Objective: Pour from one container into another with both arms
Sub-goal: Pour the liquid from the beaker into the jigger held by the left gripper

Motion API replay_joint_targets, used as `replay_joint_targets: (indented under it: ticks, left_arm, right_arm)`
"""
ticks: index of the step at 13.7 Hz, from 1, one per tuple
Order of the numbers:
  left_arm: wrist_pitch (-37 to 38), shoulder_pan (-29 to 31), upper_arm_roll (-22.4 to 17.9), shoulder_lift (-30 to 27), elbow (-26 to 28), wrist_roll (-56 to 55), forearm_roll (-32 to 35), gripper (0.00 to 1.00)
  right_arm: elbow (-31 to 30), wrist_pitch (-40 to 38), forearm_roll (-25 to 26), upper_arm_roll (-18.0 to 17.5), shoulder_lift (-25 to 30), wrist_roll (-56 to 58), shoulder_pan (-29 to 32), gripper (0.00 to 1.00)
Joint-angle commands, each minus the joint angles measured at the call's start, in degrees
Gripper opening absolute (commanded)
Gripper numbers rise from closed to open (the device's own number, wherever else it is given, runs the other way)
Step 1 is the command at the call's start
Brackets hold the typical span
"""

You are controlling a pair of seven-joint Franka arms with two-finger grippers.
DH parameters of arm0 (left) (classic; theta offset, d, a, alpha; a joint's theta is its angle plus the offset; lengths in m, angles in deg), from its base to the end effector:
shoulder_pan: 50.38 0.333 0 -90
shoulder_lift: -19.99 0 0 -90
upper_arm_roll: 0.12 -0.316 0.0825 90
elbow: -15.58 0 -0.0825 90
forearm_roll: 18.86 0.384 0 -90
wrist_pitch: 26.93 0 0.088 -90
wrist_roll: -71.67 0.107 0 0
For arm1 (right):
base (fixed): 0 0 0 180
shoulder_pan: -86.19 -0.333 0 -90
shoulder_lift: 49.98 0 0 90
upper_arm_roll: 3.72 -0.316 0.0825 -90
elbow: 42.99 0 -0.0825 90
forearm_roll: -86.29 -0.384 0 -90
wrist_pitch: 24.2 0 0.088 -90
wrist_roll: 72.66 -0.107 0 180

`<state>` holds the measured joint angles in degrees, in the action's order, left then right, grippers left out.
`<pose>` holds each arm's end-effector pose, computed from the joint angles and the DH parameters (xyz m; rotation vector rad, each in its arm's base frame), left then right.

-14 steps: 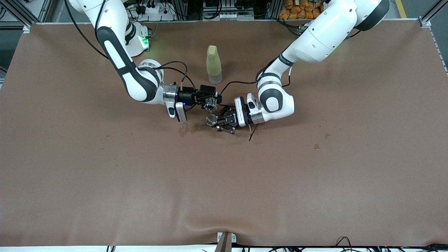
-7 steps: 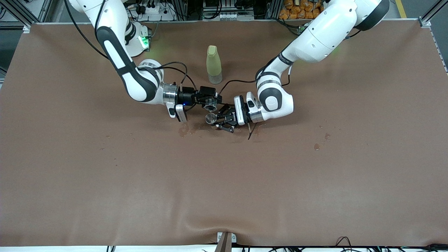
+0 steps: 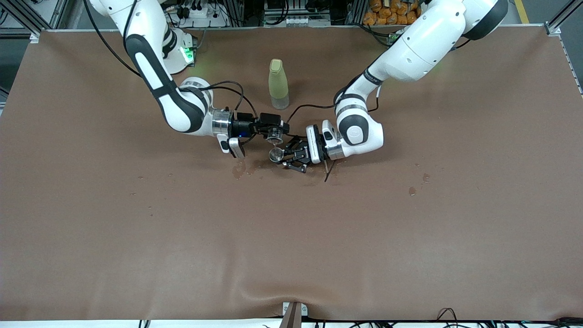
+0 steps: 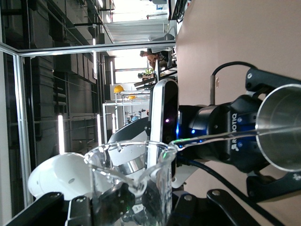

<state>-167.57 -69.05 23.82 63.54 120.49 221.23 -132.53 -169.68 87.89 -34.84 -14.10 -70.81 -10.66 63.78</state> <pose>0.4735 -0.4205 0.1390 1.5943 -1.2673 1.0344 0.4410 0.3507 0.2419 -1.5730 0.1068 -0.0361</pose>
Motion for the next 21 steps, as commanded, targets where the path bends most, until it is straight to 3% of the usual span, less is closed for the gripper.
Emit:
replay_joint_targets:
  ticks: [1,12,21]
  left_arm:
    - [0.36,0.73,0.67,-2.24,1.97,1.61,-2.08,0.0]
    - [0.54,1.61,0.85,-3.47,3.99,1.7,-2.08,0.0]
    - [0.54,1.7,2.43,-5.06,6.98,1.7,-4.19,0.0]
  right_arm:
    - [-0.58,-0.64,-0.95,-0.08,1.49,-3.36,0.0,0.0]
    - [-0.58,-1.96,-1.04,0.01,1.49,-14.35,0.18,0.0]
    - [-0.49,-2.14,-0.95,0.01,1.49,-14.54,0.18,0.0]
